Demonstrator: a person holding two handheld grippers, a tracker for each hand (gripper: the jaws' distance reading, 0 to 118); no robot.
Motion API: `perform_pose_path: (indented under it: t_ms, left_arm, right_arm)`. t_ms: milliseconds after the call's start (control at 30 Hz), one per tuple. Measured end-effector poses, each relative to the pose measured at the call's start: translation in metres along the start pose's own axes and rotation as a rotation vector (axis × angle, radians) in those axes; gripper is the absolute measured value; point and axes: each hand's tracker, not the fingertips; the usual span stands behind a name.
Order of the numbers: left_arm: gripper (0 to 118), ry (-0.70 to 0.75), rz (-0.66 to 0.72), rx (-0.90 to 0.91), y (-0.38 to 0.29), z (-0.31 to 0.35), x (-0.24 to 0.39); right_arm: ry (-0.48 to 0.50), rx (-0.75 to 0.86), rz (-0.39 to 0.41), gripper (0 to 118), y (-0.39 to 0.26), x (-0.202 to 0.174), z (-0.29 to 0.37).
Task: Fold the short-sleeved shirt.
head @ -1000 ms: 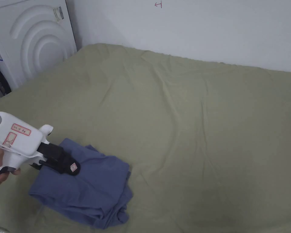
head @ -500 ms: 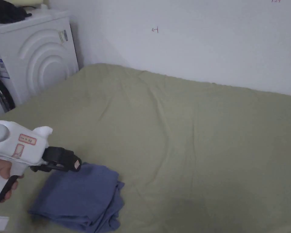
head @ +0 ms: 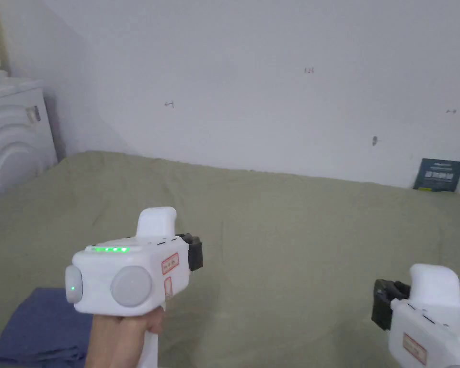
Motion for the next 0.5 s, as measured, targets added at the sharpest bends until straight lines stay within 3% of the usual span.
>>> perform_pose_path:
  t_ms: [33, 133, 200, 267, 333, 400, 500]
  left_arm:
    - [0, 0.030, -0.048, 0.068, -0.004, 0.016, 0.031]
    - [0, 0.057, -0.168, 0.167, -0.014, 0.044, 0.076]
    - [0, 0.006, -0.208, 0.161, -0.015, 0.046, 0.086]
    - [0, 0.022, -0.239, 0.141, -0.012, 0.049, 0.099]
    - [0, 0.044, -0.249, 0.142, -0.013, 0.047, 0.108]
    - [0, 0.046, -0.278, 0.134, -0.018, 0.047, 0.114]
    - [0, 0.051, -0.255, 0.142, -0.025, 0.053, 0.115]
  right_arm:
    - [-0.003, 0.033, 0.019, 0, 0.004, -0.001, 0.008]
    - [-0.004, 0.050, -0.025, 1, 0.011, -0.001, 0.032]
    - [-0.043, 0.077, -0.035, 1, 0.011, 0.001, 0.048]
    - [-0.095, 0.110, 0.036, 1, 0.010, 0.005, 0.062]
    - [-0.163, 0.094, 0.020, 1, 0.010, 0.006, 0.071]
    - [-0.128, 0.115, 0.027, 1, 0.007, 0.010, 0.081]
    - [-0.163, 0.125, 0.051, 1, 0.002, 0.011, 0.086]
